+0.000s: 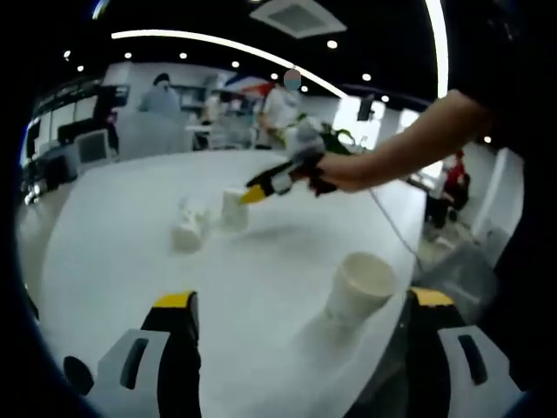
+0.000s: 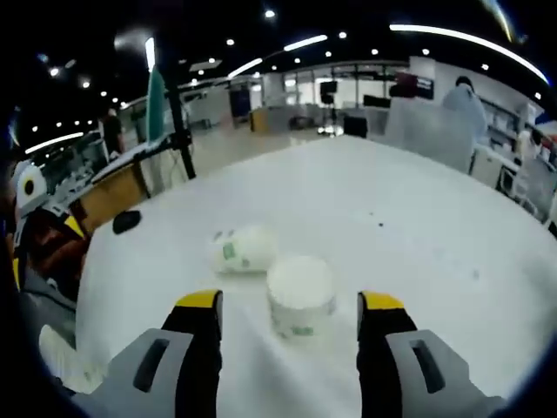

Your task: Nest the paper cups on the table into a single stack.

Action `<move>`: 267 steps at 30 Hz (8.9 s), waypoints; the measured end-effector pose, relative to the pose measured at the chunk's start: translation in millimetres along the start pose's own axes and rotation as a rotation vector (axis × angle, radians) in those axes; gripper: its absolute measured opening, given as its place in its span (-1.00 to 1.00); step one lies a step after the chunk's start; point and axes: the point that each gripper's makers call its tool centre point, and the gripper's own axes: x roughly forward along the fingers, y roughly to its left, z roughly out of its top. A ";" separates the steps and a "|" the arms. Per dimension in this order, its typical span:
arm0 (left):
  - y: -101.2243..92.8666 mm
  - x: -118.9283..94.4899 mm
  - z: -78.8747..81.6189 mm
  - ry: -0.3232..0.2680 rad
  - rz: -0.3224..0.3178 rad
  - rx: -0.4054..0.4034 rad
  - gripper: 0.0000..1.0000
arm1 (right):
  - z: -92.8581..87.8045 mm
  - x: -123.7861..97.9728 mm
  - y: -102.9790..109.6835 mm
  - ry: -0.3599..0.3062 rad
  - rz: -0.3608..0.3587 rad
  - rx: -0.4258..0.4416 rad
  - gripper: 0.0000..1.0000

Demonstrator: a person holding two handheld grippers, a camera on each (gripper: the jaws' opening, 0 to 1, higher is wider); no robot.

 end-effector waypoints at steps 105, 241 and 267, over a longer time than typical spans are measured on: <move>-18.8 15.8 21.4 0.006 -0.065 0.034 0.88 | -0.6 -94.0 79.6 -0.078 0.129 -0.038 -0.32; -81.6 15.5 91.5 -0.214 -0.350 -0.181 -0.10 | 10.8 -185.8 208.4 -0.366 0.474 0.367 -0.32; -74.2 0.6 99.5 -0.267 -0.347 -0.248 -0.82 | 14.3 -191.3 228.6 -0.375 0.544 0.426 -0.33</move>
